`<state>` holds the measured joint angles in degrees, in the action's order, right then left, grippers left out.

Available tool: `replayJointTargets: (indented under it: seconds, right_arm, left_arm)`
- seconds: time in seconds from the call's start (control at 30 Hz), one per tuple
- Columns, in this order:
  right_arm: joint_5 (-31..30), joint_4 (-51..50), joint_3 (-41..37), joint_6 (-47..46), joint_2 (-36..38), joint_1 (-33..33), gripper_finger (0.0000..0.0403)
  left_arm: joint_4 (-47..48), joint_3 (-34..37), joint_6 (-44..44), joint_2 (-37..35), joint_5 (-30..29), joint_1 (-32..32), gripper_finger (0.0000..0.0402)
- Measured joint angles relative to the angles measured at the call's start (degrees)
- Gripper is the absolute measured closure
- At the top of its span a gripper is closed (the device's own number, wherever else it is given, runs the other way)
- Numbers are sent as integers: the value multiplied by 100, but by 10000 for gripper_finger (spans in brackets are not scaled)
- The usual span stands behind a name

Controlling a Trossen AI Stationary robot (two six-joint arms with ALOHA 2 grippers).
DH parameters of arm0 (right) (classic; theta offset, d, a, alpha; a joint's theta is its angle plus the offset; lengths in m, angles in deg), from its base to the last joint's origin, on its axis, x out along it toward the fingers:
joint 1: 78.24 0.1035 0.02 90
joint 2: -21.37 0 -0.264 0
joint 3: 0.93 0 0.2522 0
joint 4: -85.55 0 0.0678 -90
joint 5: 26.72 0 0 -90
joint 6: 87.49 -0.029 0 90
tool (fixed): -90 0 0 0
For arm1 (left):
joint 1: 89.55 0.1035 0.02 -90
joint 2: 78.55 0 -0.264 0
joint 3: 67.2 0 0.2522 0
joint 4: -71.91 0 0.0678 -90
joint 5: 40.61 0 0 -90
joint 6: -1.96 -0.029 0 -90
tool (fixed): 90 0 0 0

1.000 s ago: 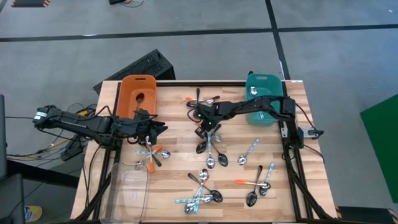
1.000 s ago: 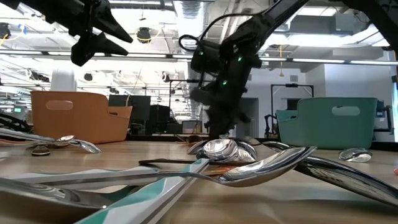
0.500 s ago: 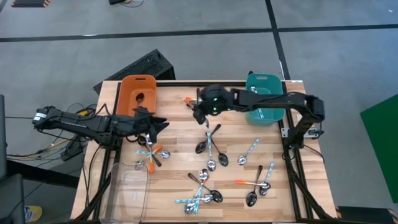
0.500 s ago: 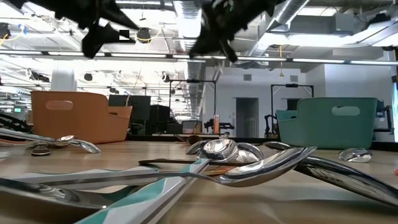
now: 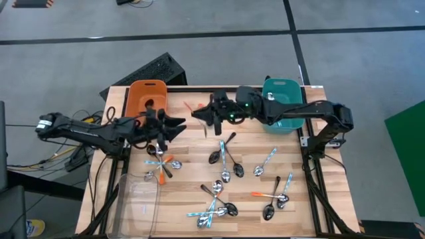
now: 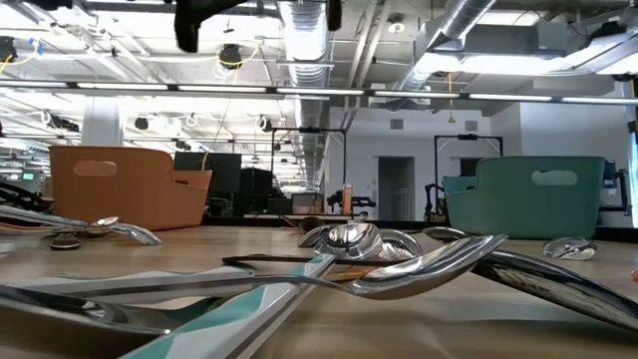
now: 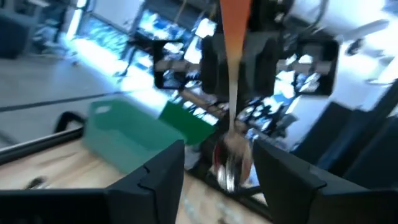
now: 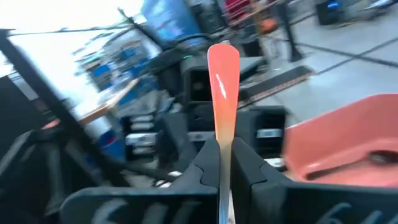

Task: Sort silverware by color (type)
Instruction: Put the orange spoon into the transparent bin

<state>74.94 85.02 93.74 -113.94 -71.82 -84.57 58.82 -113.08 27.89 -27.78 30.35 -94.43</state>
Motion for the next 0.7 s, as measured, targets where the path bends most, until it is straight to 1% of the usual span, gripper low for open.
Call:
replayJointTargets:
  seconds: [0.1, 0.2, 0.27, 0.43, 0.57, 0.7]
  right_arm:
    - [214, 91, 2, 0, 8, 74, 383]
    - [399, 91, 2, -5, 3, 78, 382]
    - [483, 180, 2, -6, 2, 73, 379]
    - [488, 176, 2, -51, 4, 93, 377]
    - [488, 110, 2, -51, 4, 143, 377]
    - [488, 35, 2, -53, 4, 161, 376]
  left_arm:
    - [-357, 0, -52, 242, 97, 0, 200]
    - [-499, 0, -51, 449, 120, 1, 192]
    - [-774, 2, -31, 605, 233, 1, 193]
    - [-1947, 4, -331, 1079, 701, -1, 201]
    - [-2455, 4, -390, 1438, 713, 14, 204]
    - [-2718, -1, -135, 1659, 728, 78, 205]
